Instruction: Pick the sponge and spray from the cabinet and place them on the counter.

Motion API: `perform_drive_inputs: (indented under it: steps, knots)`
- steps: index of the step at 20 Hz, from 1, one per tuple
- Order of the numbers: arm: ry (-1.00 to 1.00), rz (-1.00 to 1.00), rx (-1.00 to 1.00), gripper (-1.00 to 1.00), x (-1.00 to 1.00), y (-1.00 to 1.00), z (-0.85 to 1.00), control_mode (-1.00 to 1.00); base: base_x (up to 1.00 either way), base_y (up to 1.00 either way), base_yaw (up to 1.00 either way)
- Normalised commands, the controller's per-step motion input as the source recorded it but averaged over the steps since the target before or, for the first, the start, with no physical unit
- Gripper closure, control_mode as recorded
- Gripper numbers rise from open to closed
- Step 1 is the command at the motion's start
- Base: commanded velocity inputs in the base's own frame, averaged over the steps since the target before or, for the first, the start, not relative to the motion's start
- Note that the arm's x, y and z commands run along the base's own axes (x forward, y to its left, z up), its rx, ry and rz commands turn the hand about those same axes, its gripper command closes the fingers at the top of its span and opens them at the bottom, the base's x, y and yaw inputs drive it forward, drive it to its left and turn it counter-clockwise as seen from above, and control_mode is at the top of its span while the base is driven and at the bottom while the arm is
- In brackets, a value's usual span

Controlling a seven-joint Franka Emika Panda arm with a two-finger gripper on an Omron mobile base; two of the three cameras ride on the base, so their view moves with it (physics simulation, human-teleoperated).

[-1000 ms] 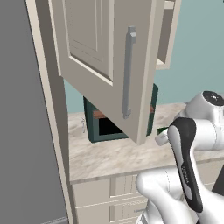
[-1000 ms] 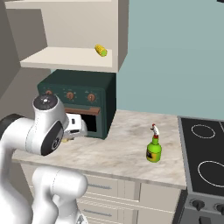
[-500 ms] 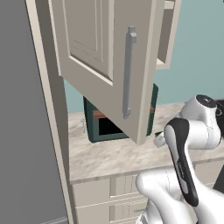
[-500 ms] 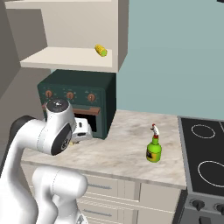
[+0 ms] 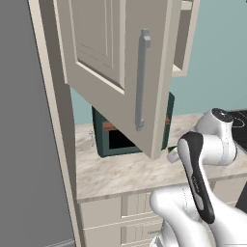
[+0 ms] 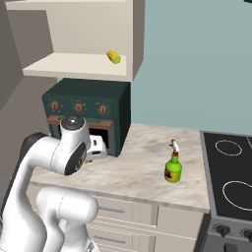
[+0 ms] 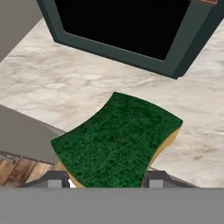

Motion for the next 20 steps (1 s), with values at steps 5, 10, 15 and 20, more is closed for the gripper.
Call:
perform_drive_inputs:
  steps: [5, 10, 15, 20]
  knots:
    - [-0.19, -0.06, -0.03, 1.0, 0.02, 0.14, -0.76, -1.0, 0.0, 0.0, 0.0]
    - [-0.18, -0.08, -0.03, 1.0, 0.04, 0.15, -0.74, -1.0, 0.0, 0.0, 0.0]
    - [-0.22, -0.05, 0.0, 1.0, 0.0, 0.04, -0.69, -1.0, 0.0, 0.0, 0.0]
    - [-0.2, -0.06, 0.0, 1.0, 0.0, 0.02, -0.72, -1.0, 0.0, 0.0, 0.0]
